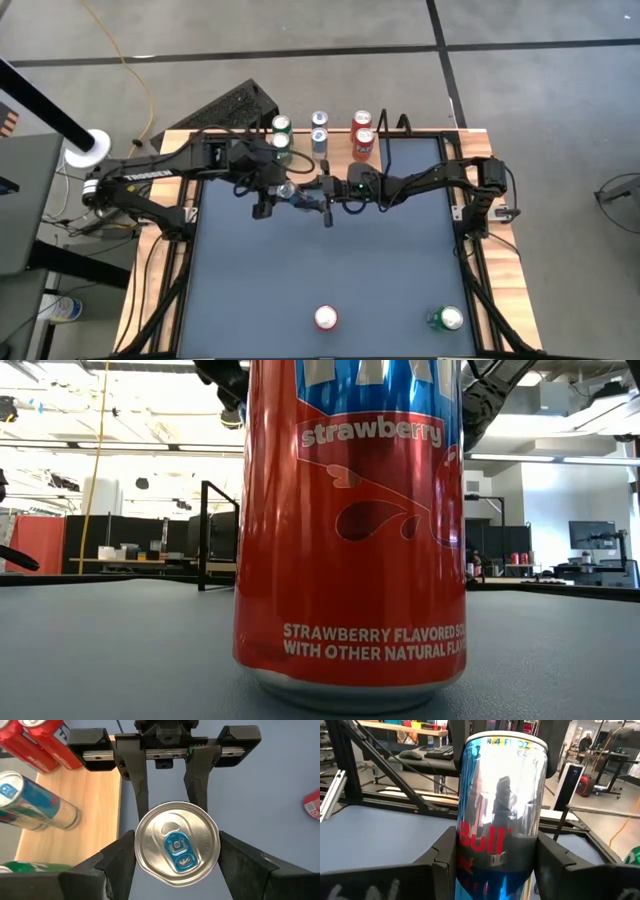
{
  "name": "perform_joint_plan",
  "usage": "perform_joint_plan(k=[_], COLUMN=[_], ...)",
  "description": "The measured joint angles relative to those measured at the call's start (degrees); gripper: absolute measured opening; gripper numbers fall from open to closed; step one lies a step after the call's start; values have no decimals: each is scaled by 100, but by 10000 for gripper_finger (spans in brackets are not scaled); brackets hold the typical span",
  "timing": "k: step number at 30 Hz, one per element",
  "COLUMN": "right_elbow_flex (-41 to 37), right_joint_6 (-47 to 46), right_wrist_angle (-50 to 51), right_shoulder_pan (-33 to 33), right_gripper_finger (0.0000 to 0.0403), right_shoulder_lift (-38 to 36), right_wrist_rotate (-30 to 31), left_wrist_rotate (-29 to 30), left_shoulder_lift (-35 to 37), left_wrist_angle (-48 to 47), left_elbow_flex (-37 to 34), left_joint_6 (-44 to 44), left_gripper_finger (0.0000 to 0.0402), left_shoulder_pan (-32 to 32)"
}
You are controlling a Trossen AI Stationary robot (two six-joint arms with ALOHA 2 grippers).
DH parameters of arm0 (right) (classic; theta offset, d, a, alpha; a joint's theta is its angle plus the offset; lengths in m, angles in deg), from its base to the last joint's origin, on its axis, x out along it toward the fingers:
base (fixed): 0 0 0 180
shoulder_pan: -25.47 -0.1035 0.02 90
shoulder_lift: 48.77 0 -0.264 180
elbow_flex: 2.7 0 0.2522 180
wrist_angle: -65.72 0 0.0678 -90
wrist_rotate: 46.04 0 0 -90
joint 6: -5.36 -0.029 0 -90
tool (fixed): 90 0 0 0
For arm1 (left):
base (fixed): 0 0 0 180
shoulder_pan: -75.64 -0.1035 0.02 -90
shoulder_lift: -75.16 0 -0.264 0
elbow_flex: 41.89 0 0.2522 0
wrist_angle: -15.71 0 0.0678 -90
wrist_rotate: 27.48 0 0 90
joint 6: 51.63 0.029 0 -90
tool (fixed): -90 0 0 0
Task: Place canned beverage on shelf
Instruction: Put the blue soda can on the shelf aligned with the other blue soda cans
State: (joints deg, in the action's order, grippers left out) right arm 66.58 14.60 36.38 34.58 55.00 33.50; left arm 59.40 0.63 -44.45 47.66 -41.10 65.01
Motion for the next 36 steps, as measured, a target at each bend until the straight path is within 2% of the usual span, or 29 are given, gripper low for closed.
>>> perform_joint_plan(k=[7,12,16,19,25,31,36], right_elbow_flex=[-44,-31,-262,-530,-900,-967,-1240], right_joint_6=[52,113,-65,-347,-433,-107,-154], right_wrist_angle=[218,259,-120,-725,-1390,-2122,-2818], right_shoulder_pan=[11,88,287,493,587,405,324], right_gripper_finger=[171,171,171,171,171,171,171], right_shoulder_lift=[21,8,11,19,12,55,161], right_wrist_rotate=[5,29,3,17,378,1040,1606], left_wrist_rotate=[141,959,1135,1092,1095,726,591], left_shoulder_lift=[12,71,422,895,2374,3759,4430], left_wrist_angle=[225,308,299,171,915,2923,4749], left_elbow_flex=[23,208,194,-89,-1566,-3467,-5039], left_joint_6=[81,88,117,31,-366,-459,-446], left_gripper_finger=[268,281,282,282,274,270,270], left_shoulder_pan=[-3,-37,-22,-24,183,966,1782])
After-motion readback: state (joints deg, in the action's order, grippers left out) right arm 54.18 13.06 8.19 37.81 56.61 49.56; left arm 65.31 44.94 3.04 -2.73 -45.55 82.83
